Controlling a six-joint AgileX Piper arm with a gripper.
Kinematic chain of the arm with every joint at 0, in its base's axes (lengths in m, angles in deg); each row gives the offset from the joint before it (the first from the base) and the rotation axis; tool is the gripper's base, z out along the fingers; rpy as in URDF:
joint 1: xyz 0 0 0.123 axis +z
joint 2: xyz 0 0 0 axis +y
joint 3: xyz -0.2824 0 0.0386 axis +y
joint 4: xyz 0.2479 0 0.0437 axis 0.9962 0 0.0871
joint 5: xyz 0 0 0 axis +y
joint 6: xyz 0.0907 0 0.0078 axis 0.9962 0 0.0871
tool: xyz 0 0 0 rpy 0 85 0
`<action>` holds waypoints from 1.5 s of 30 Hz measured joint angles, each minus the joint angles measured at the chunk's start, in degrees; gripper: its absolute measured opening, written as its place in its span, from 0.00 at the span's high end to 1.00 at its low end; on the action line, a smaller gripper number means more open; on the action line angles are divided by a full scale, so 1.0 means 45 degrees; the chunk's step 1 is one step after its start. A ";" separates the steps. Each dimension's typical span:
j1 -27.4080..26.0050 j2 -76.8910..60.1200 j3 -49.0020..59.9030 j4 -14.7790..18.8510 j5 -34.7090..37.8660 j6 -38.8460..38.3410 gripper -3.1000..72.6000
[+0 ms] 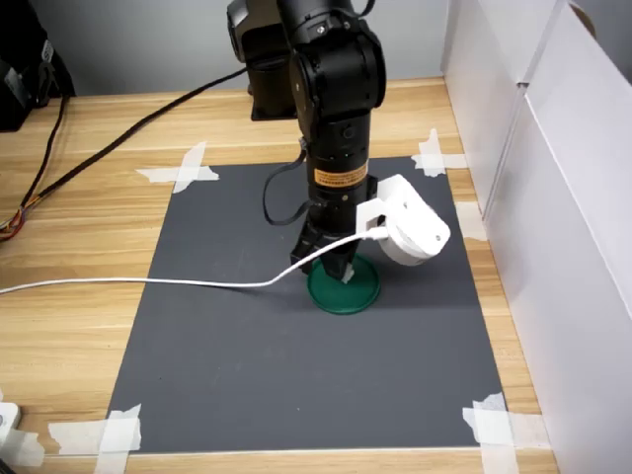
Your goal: Grasp a white terminal and put it in the green lid.
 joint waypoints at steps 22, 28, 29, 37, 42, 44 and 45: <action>0.0014 -0.3107 0.0053 0.0086 -0.2653 0.1143 0.34; 0.0014 -0.5509 0.1021 0.0086 -0.3763 0.2331 0.68; 0.0014 -0.6020 0.1303 0.0077 -0.4009 0.2511 0.74; 0.0014 -1.0114 0.4241 -0.0576 -0.5690 0.4758 0.98; -0.0104 -1.2304 0.5719 -0.0932 -0.5675 0.7007 0.98; -0.0500 -1.3094 0.6303 -0.0982 -0.5675 0.7868 0.98; -0.0797 -1.3478 0.6587 -0.1032 -0.5675 0.8281 0.98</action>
